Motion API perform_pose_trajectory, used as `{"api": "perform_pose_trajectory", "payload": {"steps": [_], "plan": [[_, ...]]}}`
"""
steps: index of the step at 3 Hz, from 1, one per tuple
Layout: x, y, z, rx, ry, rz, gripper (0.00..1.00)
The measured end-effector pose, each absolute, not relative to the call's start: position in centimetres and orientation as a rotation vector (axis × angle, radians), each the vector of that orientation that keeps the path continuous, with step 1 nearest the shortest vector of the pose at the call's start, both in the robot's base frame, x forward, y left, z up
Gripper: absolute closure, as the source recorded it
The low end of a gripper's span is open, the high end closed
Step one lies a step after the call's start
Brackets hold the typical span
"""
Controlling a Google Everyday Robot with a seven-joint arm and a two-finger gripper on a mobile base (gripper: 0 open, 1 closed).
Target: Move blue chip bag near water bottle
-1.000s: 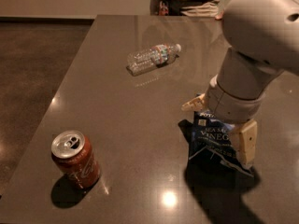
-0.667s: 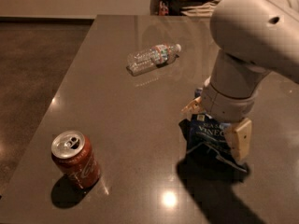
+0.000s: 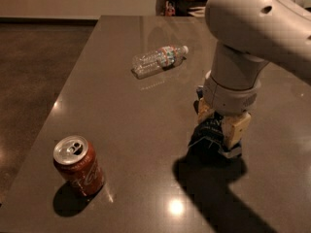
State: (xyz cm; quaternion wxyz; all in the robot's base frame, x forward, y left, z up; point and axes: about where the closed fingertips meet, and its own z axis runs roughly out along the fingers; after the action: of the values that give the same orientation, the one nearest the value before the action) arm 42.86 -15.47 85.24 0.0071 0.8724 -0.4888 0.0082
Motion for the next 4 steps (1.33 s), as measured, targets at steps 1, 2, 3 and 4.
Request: {"api": "perform_pose_trajectory", "payload": {"steps": [1, 2, 3, 4], "plan": [[45.6, -14.0, 87.4, 2.737, -1.613, 0.048, 0.89], [48.3, -12.5, 88.9, 2.758, -1.666, 0.039, 1.0], [51.3, -10.7, 89.8, 2.759, -1.74, 0.014, 1.0], [54.0, -9.2, 90.1, 2.741, -1.809, 0.004, 1.0]]}}
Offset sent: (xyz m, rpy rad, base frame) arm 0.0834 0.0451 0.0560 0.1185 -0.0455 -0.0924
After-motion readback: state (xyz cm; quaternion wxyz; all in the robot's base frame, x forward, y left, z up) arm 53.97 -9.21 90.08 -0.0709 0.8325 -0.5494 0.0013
